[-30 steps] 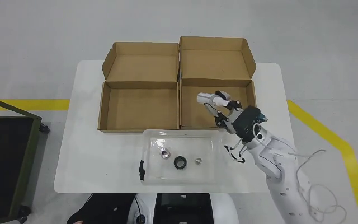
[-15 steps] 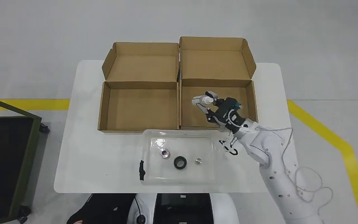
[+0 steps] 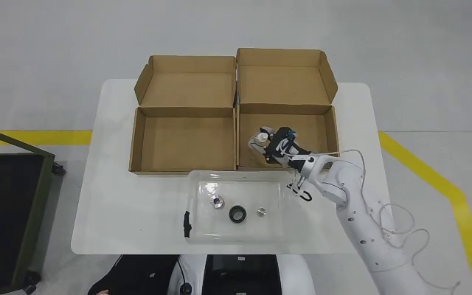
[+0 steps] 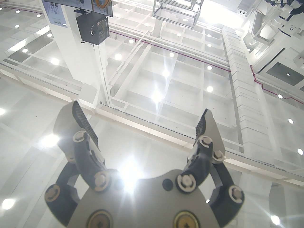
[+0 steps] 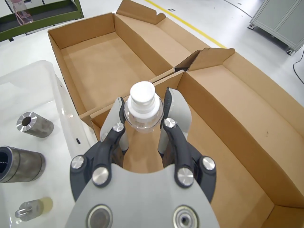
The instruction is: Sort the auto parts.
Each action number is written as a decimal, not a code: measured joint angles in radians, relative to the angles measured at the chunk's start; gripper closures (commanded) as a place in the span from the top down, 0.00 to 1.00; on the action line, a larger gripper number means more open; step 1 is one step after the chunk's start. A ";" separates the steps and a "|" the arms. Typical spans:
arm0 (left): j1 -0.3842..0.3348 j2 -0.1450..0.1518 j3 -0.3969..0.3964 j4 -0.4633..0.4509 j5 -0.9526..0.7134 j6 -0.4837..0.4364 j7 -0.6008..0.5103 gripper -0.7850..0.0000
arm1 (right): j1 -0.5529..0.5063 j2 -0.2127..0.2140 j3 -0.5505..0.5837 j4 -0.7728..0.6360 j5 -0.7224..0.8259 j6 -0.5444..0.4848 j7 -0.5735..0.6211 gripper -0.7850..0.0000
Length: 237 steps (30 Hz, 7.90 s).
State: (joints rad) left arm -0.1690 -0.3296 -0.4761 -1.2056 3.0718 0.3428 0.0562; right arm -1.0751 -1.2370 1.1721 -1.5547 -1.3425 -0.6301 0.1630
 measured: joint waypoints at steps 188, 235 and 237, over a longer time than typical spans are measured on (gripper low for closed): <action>0.000 0.000 0.000 0.000 0.000 0.000 0.000 1.00 | -0.129 0.131 0.113 -0.452 0.090 -0.080 -0.358 0.00; 0.000 0.000 0.000 0.000 0.000 0.000 0.000 1.00 | 0.088 0.118 -0.038 0.026 0.057 -0.056 0.303 0.03; 0.000 0.000 0.000 0.000 0.000 0.000 0.000 1.00 | 0.105 0.114 -0.054 0.045 0.069 -0.059 0.321 0.08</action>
State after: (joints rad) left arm -0.1690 -0.3296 -0.4761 -1.2056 3.0718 0.3428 0.0562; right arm -0.9700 -1.1229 1.1180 -1.5095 -1.2735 -0.6895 0.4837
